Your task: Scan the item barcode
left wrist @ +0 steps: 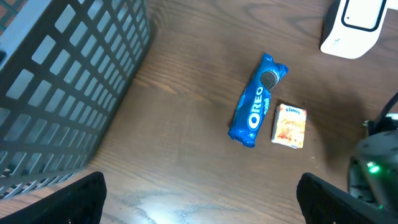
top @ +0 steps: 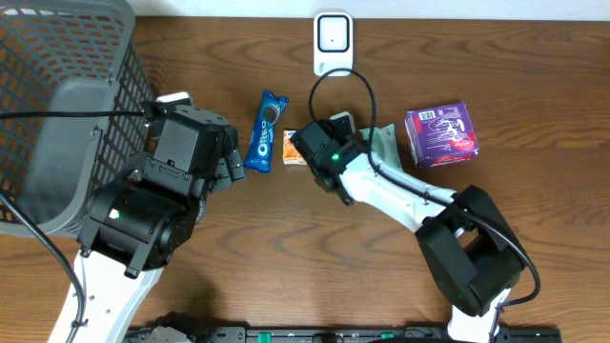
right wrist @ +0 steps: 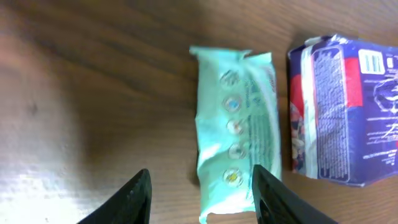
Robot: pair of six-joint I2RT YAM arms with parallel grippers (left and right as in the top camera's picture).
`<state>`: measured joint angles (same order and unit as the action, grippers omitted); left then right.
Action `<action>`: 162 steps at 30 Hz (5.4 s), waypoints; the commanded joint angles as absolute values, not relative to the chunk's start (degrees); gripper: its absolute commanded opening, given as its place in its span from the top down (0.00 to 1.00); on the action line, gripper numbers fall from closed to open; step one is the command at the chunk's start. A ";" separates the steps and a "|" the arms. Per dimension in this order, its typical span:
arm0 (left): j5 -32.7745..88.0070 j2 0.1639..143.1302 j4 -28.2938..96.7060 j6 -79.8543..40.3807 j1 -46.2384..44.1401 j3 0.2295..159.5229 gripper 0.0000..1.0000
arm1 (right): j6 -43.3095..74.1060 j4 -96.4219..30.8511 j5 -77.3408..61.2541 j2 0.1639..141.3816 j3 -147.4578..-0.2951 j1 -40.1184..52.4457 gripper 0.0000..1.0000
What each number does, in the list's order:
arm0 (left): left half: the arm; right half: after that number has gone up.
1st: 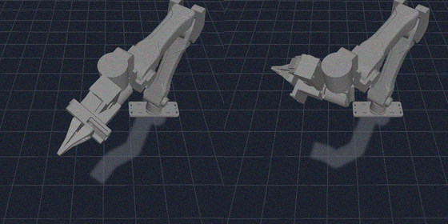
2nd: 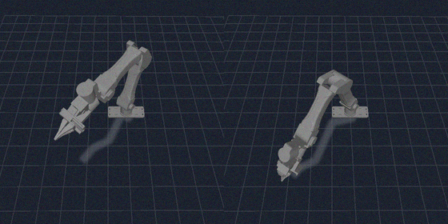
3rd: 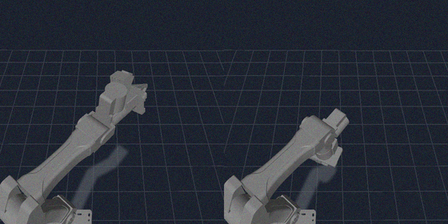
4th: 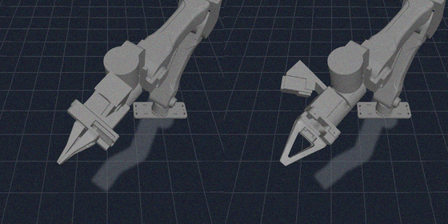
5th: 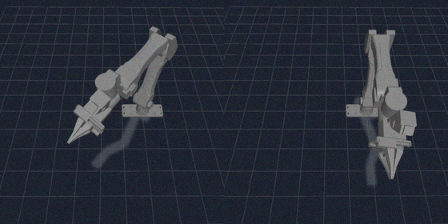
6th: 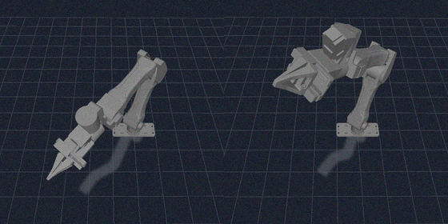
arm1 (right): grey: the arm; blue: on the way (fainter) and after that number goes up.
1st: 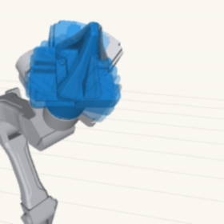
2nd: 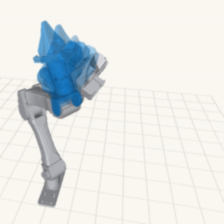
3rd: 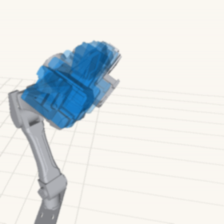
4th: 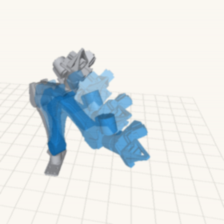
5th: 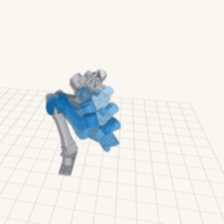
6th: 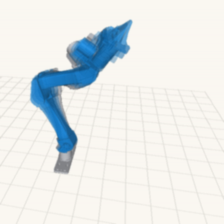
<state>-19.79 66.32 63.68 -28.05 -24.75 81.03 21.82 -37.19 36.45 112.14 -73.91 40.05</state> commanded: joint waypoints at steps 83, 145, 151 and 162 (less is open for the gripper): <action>-20.38 66.26 63.83 -27.46 -24.40 81.34 0.02 | 21.74 -45.95 5.87 106.59 -73.25 21.10 0.96; -20.38 66.26 63.83 -27.46 -24.40 81.34 0.02 | 24.16 -46.57 8.64 103.00 -73.73 21.15 0.74; -20.38 66.26 63.83 -27.46 -24.40 81.34 0.02 | 25.26 -34.85 6.33 105.47 -64.05 21.32 0.74; -20.38 66.26 63.83 -27.46 -24.40 81.34 0.02 | 39.13 -30.48 -5.54 105.58 -60.20 22.20 0.66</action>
